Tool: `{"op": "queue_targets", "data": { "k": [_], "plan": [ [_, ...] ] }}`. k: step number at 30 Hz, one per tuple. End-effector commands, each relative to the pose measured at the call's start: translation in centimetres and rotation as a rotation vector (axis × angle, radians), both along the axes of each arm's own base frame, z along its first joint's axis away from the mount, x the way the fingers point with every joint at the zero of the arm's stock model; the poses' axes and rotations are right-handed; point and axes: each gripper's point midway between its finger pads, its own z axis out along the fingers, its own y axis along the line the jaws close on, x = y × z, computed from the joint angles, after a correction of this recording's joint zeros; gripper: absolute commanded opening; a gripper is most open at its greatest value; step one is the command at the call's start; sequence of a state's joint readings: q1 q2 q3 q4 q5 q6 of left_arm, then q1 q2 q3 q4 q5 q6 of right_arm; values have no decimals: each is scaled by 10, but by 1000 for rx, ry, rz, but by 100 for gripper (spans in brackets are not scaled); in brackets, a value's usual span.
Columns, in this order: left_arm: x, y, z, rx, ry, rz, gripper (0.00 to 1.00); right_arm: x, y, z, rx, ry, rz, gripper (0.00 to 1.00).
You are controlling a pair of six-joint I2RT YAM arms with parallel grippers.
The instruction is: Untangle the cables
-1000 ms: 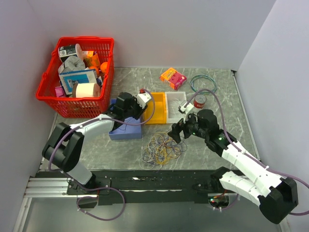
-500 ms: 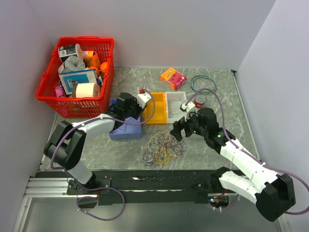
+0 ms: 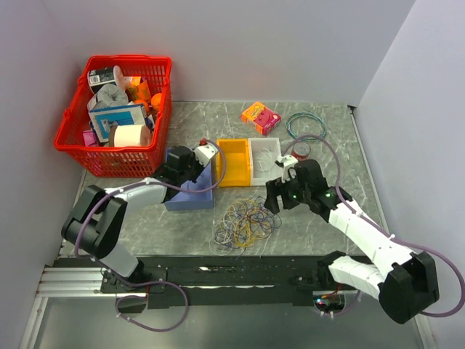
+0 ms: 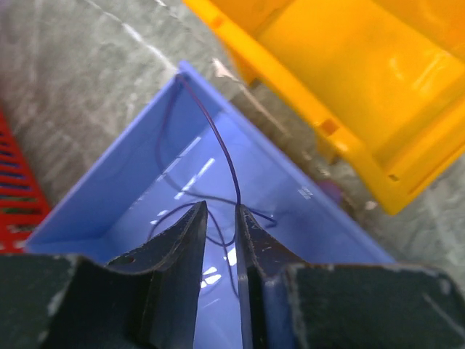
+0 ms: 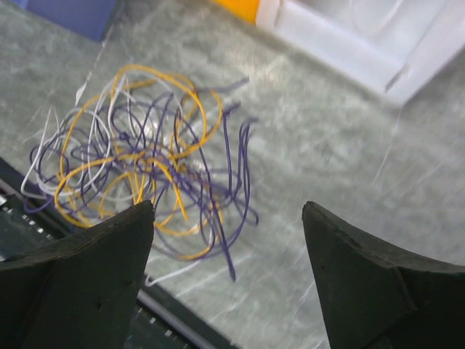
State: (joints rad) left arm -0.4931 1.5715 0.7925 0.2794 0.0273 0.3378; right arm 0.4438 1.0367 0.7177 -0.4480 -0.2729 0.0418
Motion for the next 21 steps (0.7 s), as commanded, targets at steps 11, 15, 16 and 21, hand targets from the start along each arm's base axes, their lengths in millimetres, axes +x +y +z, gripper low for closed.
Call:
{"op": "queue_targets", "data": {
  "k": [11,15,16,21],
  "plan": [
    [-39,-21,68,-101,-130,-261,60,-39,1,-16,233,360,-207,66],
    [-52,-26,76,-121,-115,-310,63,-32,2,-30,219,370,-212,57],
    [-57,-29,84,-134,-126,-334,64,-33,1,-36,206,393,-216,54],
    [-78,-43,103,-168,-157,-447,66,-31,-2,-41,169,392,-209,16]
  ]
}}
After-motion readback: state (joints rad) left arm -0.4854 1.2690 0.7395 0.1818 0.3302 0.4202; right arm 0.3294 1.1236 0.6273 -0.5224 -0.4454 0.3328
